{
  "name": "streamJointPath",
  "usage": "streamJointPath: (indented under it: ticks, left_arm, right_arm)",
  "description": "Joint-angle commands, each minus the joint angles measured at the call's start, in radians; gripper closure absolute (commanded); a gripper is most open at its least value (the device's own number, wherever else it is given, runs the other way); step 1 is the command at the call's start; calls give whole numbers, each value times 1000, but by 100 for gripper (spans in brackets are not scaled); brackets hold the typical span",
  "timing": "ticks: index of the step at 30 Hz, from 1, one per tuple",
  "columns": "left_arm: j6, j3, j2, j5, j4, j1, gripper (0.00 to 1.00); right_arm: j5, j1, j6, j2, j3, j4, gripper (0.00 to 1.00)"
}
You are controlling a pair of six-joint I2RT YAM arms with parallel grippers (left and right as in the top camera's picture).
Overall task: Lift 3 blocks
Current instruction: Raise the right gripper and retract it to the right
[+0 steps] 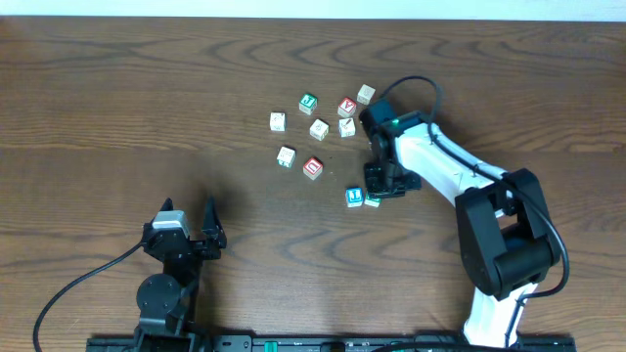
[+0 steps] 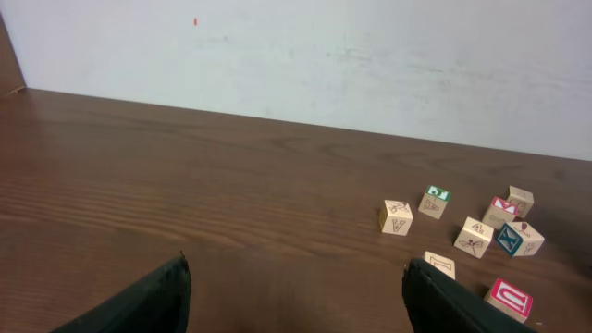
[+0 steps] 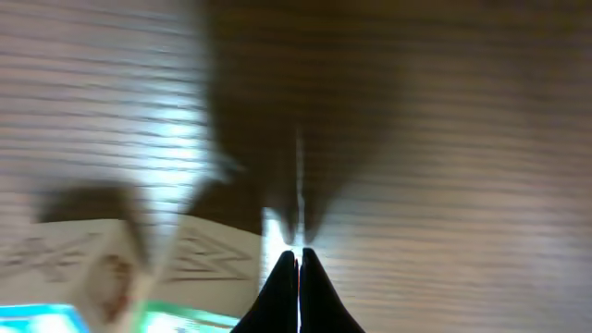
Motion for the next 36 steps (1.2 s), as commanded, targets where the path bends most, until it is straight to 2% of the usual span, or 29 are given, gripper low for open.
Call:
streamJointPath:
  ticks: [1, 12, 20, 24, 30, 36]
  left_arm:
    - [-8, -13, -6, -13, -47, 4, 26]
    - [-8, -13, -6, -13, -47, 4, 26]
    - [-8, -13, -6, -13, -47, 4, 26]
    - [-8, -13, -6, -13, -47, 4, 26]
    - [-8, -13, -6, -13, -47, 4, 26]
    - [-3, -13, -6, -15, -45, 4, 26]
  right_arm:
    - [-29, 14, -18, -10, 2, 21, 99]
    - [-45, 18, -130, -10, 2, 68, 99]
    - [-100, 18, -134, -10, 2, 72, 99]
    - [36, 13, -29, -10, 2, 45, 99]
    - [249, -18, 29, -11, 2, 89, 99]
    - [237, -76, 22, -20, 3, 148, 99]
